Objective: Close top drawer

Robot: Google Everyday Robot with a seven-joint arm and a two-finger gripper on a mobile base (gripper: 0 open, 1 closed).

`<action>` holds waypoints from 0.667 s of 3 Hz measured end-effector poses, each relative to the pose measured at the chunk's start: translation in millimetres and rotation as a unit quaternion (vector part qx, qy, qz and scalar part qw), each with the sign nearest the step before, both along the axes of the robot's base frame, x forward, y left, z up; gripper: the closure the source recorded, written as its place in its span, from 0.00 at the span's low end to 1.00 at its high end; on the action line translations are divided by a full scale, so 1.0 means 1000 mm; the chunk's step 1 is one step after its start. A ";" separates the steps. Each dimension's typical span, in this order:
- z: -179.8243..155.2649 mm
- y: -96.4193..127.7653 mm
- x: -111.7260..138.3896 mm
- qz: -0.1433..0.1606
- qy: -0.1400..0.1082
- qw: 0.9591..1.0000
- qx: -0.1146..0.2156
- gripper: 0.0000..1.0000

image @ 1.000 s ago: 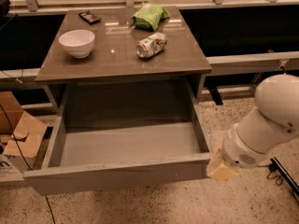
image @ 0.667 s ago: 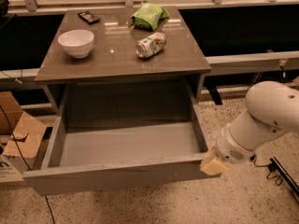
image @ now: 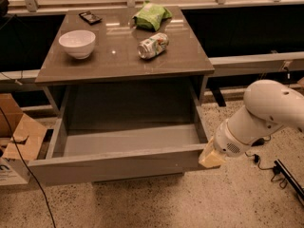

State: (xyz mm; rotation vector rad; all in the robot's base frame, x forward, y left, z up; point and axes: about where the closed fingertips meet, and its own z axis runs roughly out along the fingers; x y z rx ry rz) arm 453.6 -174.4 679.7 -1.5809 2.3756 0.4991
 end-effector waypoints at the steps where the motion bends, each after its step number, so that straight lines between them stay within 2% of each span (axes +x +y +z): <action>1: -0.007 -0.004 0.014 -0.031 -0.029 0.999 -0.002 1.00; 2: -0.011 -0.006 0.021 -0.038 -0.040 0.998 -0.005 1.00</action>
Offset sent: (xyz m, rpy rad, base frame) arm 0.1830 -0.0049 -0.0513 -0.0145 -0.3236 -0.0744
